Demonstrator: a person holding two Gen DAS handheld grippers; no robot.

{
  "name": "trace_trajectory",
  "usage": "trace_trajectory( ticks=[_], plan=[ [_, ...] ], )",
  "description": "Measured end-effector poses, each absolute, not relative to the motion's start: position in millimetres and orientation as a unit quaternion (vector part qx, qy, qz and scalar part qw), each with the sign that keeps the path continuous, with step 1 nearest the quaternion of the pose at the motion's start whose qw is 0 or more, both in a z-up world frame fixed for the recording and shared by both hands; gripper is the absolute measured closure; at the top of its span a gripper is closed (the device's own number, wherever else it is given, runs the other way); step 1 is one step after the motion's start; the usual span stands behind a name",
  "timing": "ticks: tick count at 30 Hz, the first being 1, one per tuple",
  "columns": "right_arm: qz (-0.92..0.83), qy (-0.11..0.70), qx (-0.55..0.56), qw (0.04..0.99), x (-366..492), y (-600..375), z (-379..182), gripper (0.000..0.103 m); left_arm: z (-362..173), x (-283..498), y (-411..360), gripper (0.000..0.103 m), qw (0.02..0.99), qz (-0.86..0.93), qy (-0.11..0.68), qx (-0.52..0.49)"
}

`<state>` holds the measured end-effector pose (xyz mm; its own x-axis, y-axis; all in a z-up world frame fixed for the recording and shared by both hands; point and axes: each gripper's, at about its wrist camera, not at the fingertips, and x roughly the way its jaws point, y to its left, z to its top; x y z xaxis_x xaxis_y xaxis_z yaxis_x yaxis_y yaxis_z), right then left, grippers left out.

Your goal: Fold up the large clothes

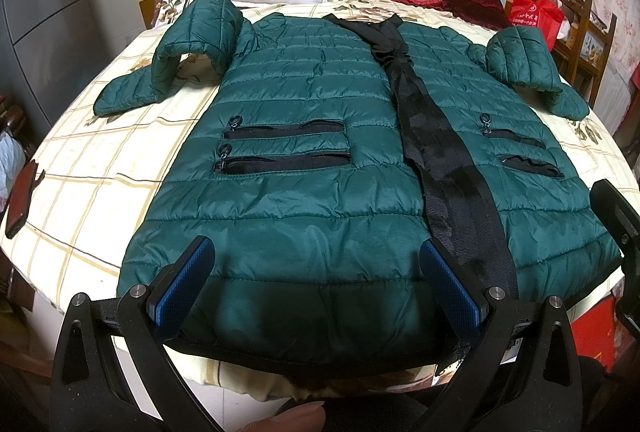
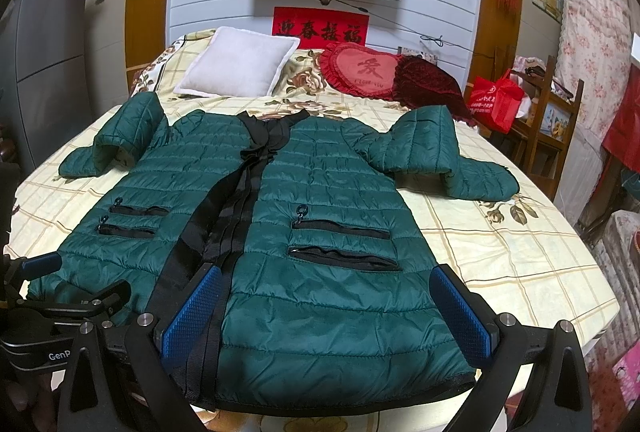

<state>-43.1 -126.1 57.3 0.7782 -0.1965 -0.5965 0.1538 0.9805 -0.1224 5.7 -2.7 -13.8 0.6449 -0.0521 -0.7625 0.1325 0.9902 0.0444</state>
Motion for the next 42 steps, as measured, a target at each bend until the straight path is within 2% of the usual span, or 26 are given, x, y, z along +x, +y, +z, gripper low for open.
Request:
trace_trajectory(
  ticks=[42],
  plan=[
    [-0.094,0.320,-0.033,0.942,-43.2,-127.1,56.4,0.000,-14.5,4.5,-3.4,0.000,0.905,-0.052,0.420,0.045]
  ],
)
